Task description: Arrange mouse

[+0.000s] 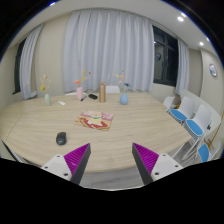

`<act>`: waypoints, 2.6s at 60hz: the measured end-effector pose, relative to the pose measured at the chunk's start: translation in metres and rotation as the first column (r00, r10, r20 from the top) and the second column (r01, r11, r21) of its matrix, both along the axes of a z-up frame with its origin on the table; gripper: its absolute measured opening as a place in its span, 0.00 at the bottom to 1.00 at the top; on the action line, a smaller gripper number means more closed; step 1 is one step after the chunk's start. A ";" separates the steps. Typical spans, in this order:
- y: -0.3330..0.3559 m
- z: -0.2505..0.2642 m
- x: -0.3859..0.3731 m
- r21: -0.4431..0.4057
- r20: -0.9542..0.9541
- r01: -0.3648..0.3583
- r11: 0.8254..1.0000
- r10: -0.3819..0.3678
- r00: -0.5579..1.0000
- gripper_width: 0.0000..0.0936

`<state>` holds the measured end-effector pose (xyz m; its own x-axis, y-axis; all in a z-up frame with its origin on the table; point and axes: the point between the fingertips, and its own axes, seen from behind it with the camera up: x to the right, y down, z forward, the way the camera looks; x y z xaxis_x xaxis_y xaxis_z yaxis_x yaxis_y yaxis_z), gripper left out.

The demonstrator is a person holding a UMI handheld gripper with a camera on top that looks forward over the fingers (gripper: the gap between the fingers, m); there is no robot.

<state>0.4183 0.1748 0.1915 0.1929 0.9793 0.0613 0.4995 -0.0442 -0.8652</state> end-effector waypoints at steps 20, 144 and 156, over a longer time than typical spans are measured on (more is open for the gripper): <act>-0.075 -0.028 -0.013 -0.047 0.047 -0.090 0.995 0.092 0.995 0.93; -0.237 -0.159 -0.263 -0.116 0.181 -0.219 0.969 0.237 0.954 0.41; -0.188 -0.045 -0.330 -0.058 0.020 -0.206 0.977 0.208 0.978 0.41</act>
<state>0.0884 -0.0130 0.1468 -0.0152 0.9999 0.0077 0.5247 0.0145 -0.8512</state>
